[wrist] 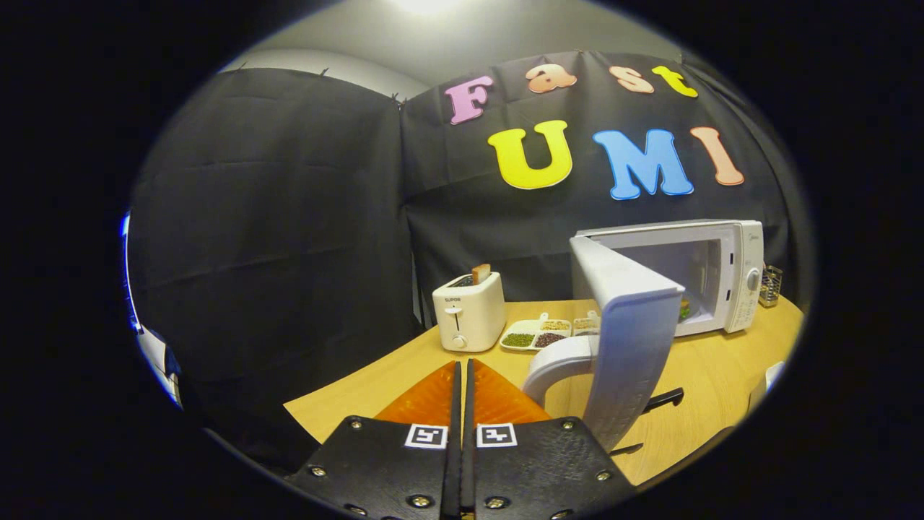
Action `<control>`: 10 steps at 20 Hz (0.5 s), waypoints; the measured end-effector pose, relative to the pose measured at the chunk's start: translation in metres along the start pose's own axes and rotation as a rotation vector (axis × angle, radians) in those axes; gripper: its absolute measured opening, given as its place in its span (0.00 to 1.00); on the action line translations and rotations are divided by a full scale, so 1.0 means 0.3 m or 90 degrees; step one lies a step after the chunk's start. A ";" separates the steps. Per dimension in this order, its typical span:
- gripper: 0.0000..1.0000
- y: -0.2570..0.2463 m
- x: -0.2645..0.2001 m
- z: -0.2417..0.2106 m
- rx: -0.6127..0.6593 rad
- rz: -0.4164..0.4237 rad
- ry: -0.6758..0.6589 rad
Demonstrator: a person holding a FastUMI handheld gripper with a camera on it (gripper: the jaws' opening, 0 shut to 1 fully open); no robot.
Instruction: Open the microwave, put the food inside, and close the microwave door.
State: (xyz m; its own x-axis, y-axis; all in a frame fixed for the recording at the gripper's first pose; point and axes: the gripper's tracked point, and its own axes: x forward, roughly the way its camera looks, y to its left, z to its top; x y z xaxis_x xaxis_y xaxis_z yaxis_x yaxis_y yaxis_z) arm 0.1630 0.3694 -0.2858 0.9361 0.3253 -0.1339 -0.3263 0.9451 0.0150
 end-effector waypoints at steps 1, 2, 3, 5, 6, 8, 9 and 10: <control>0.01 -0.048 -0.002 0.012 -0.004 -0.024 -0.006; 0.01 -0.094 -0.004 0.019 0.003 -0.039 -0.010; 0.01 -0.134 0.003 0.014 0.015 -0.047 -0.008; 0.01 -0.259 -0.010 0.019 0.027 -0.087 -0.007; 0.01 -0.323 -0.017 0.050 0.021 -0.107 -0.028; 0.03 -0.445 -0.024 0.065 0.020 -0.146 -0.035; 0.03 -0.496 -0.023 0.059 0.027 -0.160 -0.031; 0.03 -0.553 -0.026 0.061 0.032 -0.177 -0.030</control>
State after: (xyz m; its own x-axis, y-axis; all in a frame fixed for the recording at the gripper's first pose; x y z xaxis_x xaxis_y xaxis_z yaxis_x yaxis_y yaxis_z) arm 0.2124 0.2107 -0.2691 0.9941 0.0539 -0.0939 -0.0510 0.9982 0.0331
